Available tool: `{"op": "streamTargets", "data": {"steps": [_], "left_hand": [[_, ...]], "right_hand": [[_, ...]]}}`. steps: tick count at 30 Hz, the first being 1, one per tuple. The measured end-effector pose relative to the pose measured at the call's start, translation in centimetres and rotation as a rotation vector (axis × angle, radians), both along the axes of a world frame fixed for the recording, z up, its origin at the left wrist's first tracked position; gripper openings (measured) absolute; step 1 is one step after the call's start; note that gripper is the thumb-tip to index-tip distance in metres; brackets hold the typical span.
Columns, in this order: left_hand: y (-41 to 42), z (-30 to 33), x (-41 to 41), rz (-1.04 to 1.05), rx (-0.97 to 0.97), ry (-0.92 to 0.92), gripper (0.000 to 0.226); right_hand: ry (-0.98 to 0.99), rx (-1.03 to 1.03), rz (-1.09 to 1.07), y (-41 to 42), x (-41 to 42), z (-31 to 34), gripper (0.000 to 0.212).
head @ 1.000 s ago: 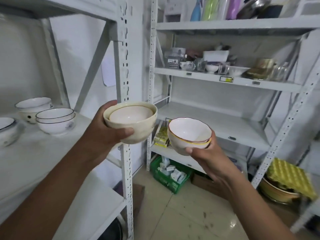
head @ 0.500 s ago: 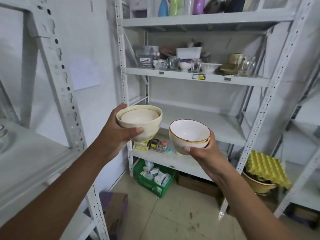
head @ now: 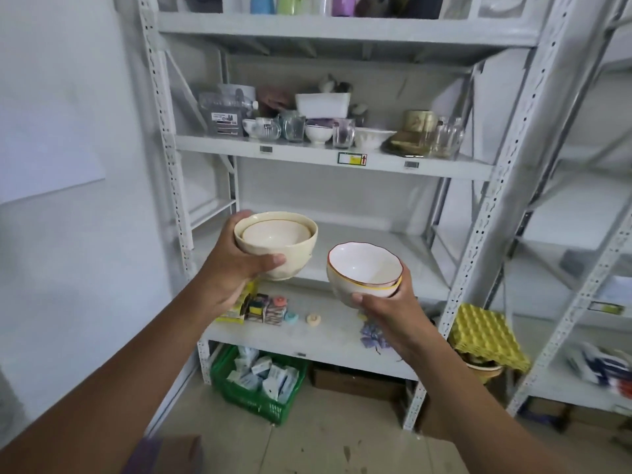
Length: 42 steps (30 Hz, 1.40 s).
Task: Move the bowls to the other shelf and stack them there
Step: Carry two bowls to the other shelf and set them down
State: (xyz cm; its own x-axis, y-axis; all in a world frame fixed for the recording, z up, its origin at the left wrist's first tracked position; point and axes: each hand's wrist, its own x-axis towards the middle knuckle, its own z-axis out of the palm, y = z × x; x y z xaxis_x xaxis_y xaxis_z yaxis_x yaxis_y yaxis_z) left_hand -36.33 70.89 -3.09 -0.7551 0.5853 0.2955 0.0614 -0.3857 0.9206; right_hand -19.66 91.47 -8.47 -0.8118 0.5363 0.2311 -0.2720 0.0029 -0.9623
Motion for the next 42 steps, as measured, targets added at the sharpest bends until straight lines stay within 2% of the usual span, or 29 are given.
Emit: {"op": "streamTargets", "data": {"steps": [7, 12, 15, 23, 27, 34, 38, 42], "left_hand": [[4.9, -0.9, -8.8, -0.037, -0.027, 0.011, 0.134], [8.7, -1.9, -13.2, -0.045, -0.001, -0.031, 0.121], [11.2, -3.1, -16.1, -0.034, -0.006, -0.048, 0.12], [19.6, -5.7, -24.8, 0.043, -0.024, -0.026, 0.112], [23.3, -6.7, -28.8, 0.063, -0.068, 0.006, 0.095], [26.9, -10.0, -35.3, 0.158, -0.109, -0.03, 0.11], [28.7, -10.9, -39.5, 0.192, -0.123, -0.029, 0.109], [30.4, -12.3, -44.1, 0.196, -0.128, -0.003, 0.106]], "right_hand": [[-0.151, 0.001, -0.164, 3.9, -5.3, -1.5, 0.092], [-0.176, -0.006, -0.198, 6.9, -9.5, -2.1, 0.09], [-0.179, 0.0, -0.183, 9.3, -12.4, -3.0, 0.088], [-0.002, -0.068, -0.118, 17.8, -21.4, -4.8, 0.095], [-0.007, -0.075, -0.089, 22.0, -25.7, -5.6, 0.099], [-0.032, -0.085, -0.084, 27.4, -33.1, -8.6, 0.105], [-0.021, -0.094, -0.092, 29.5, -37.7, -10.3, 0.096], [-0.023, -0.107, -0.117, 31.2, -42.6, -12.2, 0.096]]}}
